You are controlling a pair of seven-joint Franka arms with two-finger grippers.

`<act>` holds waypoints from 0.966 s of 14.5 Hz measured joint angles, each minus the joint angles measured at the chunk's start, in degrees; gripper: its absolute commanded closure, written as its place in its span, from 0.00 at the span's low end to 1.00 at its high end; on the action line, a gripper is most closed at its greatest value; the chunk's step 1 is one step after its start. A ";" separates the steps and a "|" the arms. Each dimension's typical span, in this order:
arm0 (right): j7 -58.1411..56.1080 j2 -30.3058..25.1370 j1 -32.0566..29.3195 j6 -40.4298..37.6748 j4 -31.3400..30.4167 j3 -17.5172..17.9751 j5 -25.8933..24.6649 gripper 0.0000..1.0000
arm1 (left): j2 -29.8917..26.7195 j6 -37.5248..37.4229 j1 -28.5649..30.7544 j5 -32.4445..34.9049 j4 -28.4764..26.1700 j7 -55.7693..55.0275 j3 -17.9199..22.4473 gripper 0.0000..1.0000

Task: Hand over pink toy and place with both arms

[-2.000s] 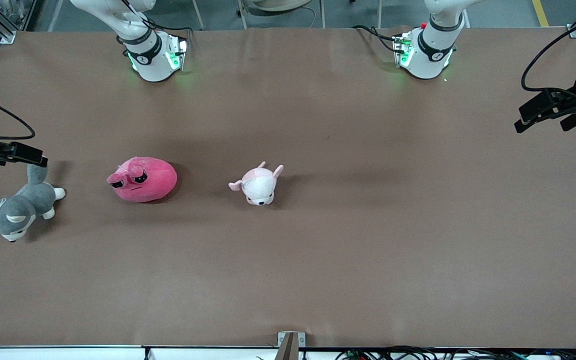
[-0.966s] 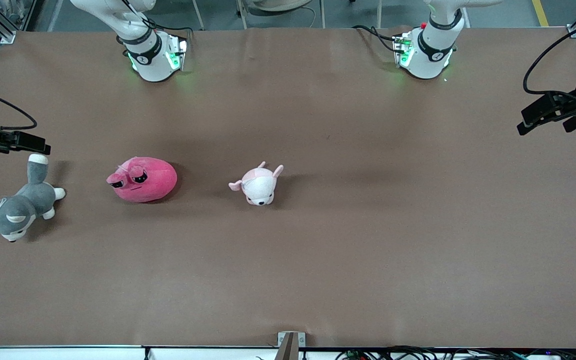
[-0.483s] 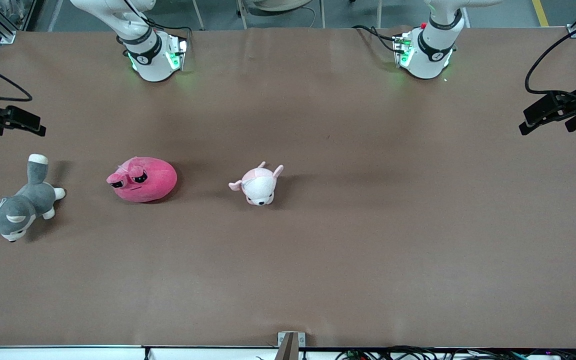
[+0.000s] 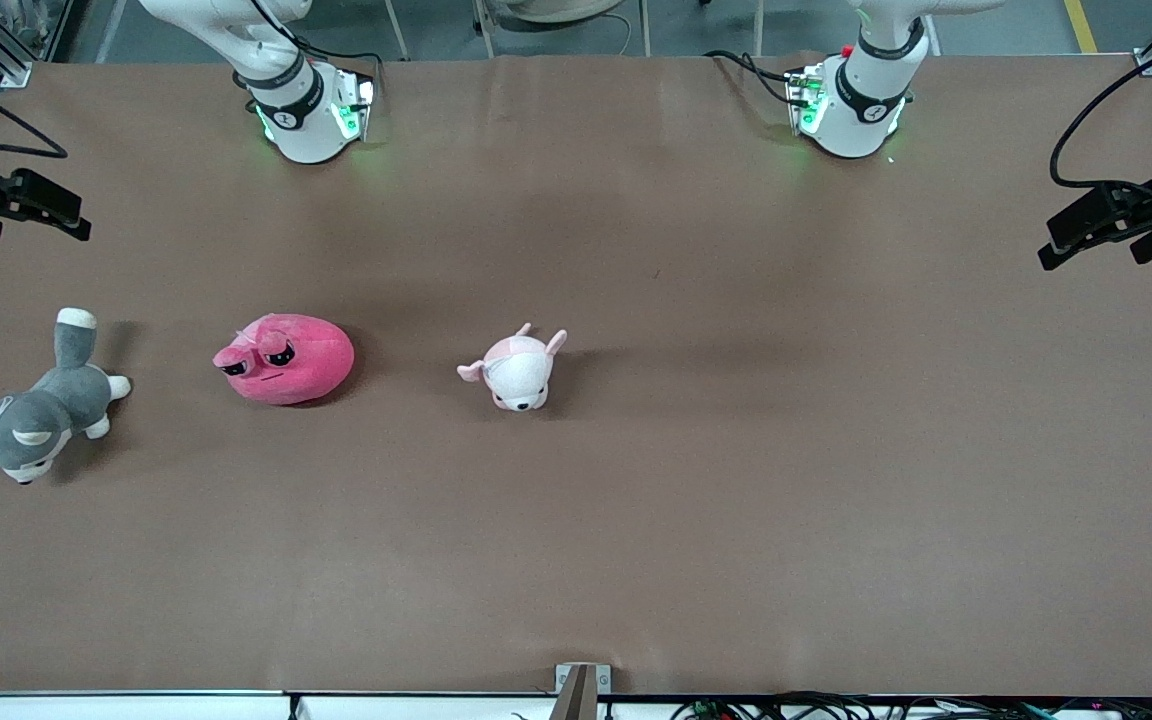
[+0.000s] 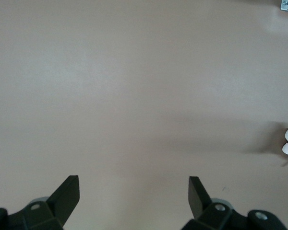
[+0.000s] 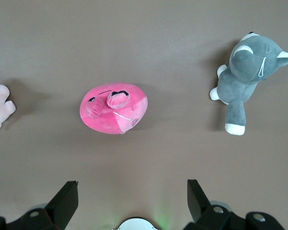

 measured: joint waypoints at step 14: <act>0.00 -2.41 -0.01 0.54 -0.19 -0.30 -0.05 0.00 | 0.00 0.00 0.03 0.00 0.00 0.00 0.16 0.00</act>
